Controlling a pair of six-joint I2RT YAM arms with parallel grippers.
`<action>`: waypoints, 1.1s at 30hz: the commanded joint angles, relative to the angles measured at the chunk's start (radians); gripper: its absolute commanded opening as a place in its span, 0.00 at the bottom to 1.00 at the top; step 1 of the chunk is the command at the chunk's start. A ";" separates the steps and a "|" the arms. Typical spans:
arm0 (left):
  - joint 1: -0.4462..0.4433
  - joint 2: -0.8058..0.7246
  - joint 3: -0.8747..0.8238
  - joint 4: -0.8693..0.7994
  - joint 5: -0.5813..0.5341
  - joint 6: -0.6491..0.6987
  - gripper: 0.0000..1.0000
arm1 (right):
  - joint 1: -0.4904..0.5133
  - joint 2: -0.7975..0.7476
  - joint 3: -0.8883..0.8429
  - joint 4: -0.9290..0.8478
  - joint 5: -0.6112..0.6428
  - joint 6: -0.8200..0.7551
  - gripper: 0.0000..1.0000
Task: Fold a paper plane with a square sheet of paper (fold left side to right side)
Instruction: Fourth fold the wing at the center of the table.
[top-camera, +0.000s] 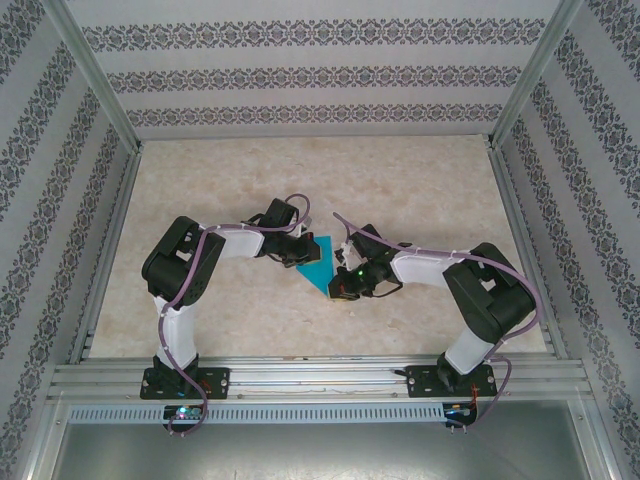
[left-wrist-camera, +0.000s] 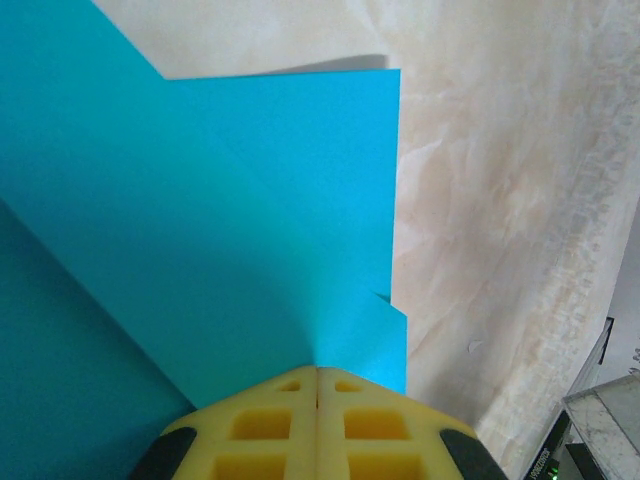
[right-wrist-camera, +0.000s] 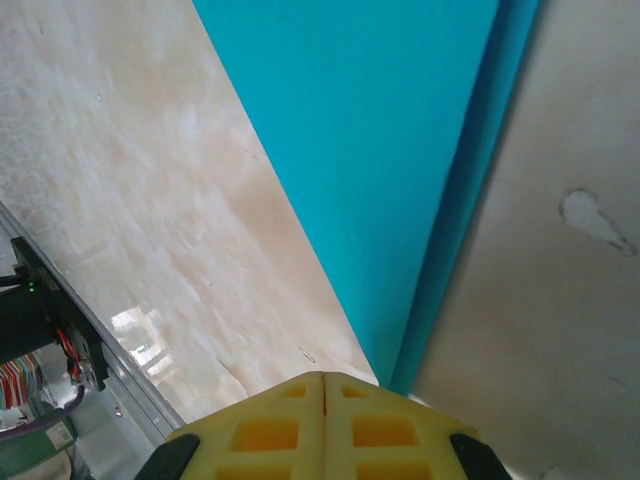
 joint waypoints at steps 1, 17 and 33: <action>0.019 0.057 -0.016 -0.092 -0.114 0.001 0.00 | 0.006 0.031 0.003 0.008 -0.010 0.008 0.00; 0.021 0.065 -0.007 -0.101 -0.120 0.001 0.00 | -0.010 -0.018 -0.083 -0.031 0.020 0.010 0.00; 0.010 0.043 -0.016 -0.060 -0.100 -0.037 0.00 | -0.100 -0.163 -0.026 -0.096 -0.076 -0.080 0.00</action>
